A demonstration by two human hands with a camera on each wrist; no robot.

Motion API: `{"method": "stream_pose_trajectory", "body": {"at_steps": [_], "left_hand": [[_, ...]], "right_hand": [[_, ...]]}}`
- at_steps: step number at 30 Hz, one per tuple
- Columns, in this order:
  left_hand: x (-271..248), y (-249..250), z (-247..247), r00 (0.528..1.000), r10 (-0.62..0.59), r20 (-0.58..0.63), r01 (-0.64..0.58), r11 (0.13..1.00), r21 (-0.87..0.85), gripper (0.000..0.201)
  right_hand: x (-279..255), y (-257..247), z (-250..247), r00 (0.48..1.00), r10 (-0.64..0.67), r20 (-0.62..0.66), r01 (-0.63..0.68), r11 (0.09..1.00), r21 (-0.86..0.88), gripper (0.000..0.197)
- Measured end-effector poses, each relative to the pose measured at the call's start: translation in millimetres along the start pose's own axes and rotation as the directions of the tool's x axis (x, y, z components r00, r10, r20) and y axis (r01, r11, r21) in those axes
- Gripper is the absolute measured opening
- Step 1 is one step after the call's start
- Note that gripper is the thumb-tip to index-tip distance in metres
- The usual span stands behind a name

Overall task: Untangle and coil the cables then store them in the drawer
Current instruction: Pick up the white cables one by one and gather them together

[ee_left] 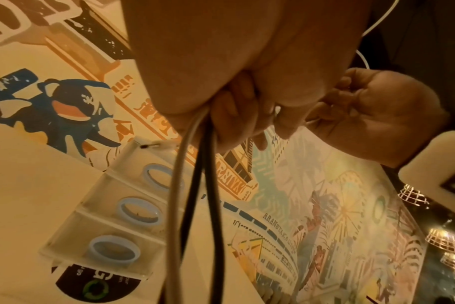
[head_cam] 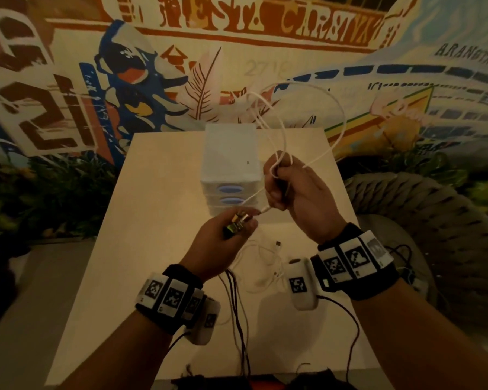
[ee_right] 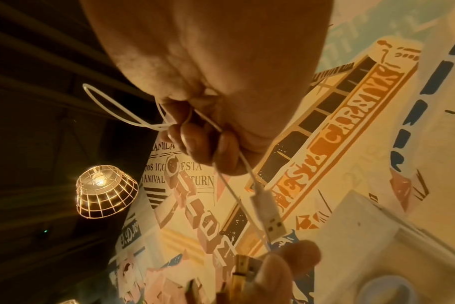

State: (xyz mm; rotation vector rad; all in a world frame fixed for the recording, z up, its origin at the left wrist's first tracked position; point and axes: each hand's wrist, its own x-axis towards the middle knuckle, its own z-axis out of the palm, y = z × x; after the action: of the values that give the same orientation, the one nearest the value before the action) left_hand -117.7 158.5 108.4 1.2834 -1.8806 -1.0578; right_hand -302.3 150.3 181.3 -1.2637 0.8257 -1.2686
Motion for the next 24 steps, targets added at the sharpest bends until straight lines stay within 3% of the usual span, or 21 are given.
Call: {"method": "stream_pose_trajectory", "body": {"at_steps": [4,7,10,12,15,17,19,22,23,24], "left_hand": [[-2.0,1.8,3.7,0.996,0.012,-0.092,-0.021,0.996,-0.091,0.024],[-1.0,11.6,0.2,0.994,-0.002,-0.106,-0.028,0.961,-0.275,0.021],[-1.8,21.6,-4.1,0.991,-0.11,-0.083,0.068,0.914,-0.399,0.026],[-1.2,18.1,-5.9,0.985,-0.149,-0.082,0.107,0.918,-0.382,0.023],[-3.3,8.9,-8.4,0.97,-0.204,-0.13,0.166,0.952,-0.256,0.027],[-4.7,2.3,-10.8,0.951,-0.264,-0.164,0.222,0.946,-0.239,0.032],[-6.2,-4.8,-14.3,0.931,-0.3,-0.208,0.254,0.941,-0.224,0.034],[-6.9,-16.1,-20.4,0.886,-0.356,-0.297,0.298,0.928,-0.224,0.036],[-7.9,-16.9,-22.4,0.882,-0.363,-0.301,0.312,0.927,-0.206,0.037],[-8.6,-17.4,-24.0,0.889,-0.357,-0.287,0.32,0.932,-0.17,0.038]], "right_hand": [[-6.3,4.3,-3.9,1.0,0.027,0.002,-0.027,0.997,0.066,0.035],[-18.8,19.7,-7.6,0.989,0.145,-0.002,-0.145,0.989,-0.01,0.032],[-41.2,42.7,-10.6,0.967,0.249,0.06,-0.24,0.963,-0.123,0.031],[-55.2,63.4,-15.4,0.958,0.286,0.038,-0.272,0.94,-0.208,0.035],[-70.5,83.1,-29.4,0.961,0.244,-0.132,-0.276,0.89,-0.364,0.043],[-79.8,83.3,-45.8,0.964,0.214,-0.156,-0.262,0.857,-0.445,0.034],[-90.3,79.6,-66.3,0.941,0.326,-0.093,-0.322,0.771,-0.55,0.032],[-105.8,71.2,-97.3,0.868,0.484,-0.111,-0.355,0.448,-0.821,0.059],[-108.8,67.0,-103.6,0.859,0.496,-0.123,-0.363,0.423,-0.83,0.059],[-110.2,61.9,-108.6,0.864,0.487,-0.126,-0.374,0.454,-0.808,0.052]]}}
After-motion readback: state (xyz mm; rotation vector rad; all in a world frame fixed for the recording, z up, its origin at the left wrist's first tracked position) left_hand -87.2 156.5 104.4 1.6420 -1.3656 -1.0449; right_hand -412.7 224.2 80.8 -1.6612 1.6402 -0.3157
